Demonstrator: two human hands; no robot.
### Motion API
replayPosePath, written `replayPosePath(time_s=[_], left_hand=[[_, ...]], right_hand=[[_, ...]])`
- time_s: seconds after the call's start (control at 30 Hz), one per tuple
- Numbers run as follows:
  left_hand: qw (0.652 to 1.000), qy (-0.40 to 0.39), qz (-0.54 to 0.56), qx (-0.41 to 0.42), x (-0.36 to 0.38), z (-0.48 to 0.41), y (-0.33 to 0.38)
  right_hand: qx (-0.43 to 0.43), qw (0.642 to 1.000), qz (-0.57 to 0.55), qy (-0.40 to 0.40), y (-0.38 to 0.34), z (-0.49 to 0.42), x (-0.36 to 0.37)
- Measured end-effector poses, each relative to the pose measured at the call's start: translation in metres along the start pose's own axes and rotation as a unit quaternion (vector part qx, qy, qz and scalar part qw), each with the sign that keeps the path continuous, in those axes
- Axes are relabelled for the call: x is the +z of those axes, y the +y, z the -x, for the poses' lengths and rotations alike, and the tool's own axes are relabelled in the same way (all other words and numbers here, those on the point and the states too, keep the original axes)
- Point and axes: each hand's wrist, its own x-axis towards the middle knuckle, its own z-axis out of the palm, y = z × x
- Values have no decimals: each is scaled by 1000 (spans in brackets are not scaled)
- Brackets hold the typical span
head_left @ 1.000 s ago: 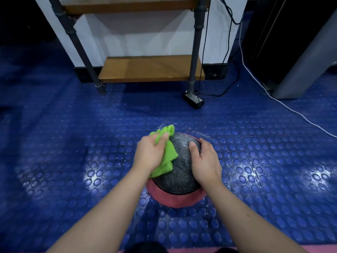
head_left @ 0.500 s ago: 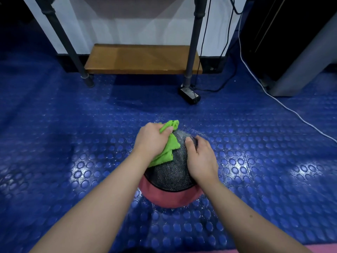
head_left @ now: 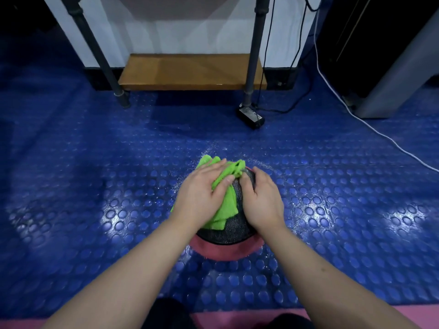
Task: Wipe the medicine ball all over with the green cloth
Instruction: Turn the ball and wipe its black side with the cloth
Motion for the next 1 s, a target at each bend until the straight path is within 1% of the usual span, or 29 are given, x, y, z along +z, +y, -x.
replayPosePath(time_s=[0.1, 0.23, 0.3, 0.43, 0.47, 0.5, 0.53, 0.6, 0.63, 0.67, 0.7, 0.73, 0.8, 0.83, 0.87, 0.9, 0.93, 1.0], left_hand=[[995, 16, 7, -100, -6, -7, 4], [979, 12, 30, -199, -7, -22, 9], [972, 24, 43, -230, -5, -30, 9], [966, 51, 56, -249, -6, -33, -1], [958, 67, 82, -266, -7, -33, -9], [942, 89, 142, -289, -9, -32, -19], [912, 107, 242, -313, -14, -29, -27], [822, 104, 441, -343, -22, -22, -36], [797, 95, 491, -340, -24, -18, -36], [795, 87, 503, -330, -24, -13, -33], [817, 84, 478, -313, -22, -9, -25], [852, 81, 431, -287, -18, -4, -17], [943, 53, 261, -201, -7, 3, -4], [978, 26, 145, -146, -1, 6, -1], [994, 9, 53, -92, 3, 7, 2], [998, 3, 13, -65, 4, 5, 3], [998, 2, 6, -66, 3, 2, 3], [992, 15, 28, -125, -2, -5, 1]], right_hand=[[-1, 1000, 24, -5, -8, -1, 2], [13, 1000, 13, -3, -5, -3, 2], [18, 1000, 6, 1, -3, -3, 1], [15, 1000, 14, 5, -7, -5, 3], [10, 1000, 20, 8, -7, -5, 4], [4, 1000, 25, 12, -7, -3, 4], [-2, 999, 29, 16, -5, -1, 4], [-15, 999, 27, 22, 0, 5, 2], [-20, 999, 23, 23, 3, 7, 1], [-23, 999, 19, 24, 6, 8, 0], [-26, 999, 15, 25, 8, 9, 0], [-28, 999, 12, 27, 9, 11, 0], [-32, 999, 10, 34, 12, 14, 2], [-34, 999, 6, 37, 13, 16, 2], [-36, 999, 1, 40, 15, 18, 3], [-37, 998, -3, 42, 15, 20, 3], [-36, 998, -5, 45, 16, 20, 4], [-34, 998, 1, 48, 14, 18, 6]])
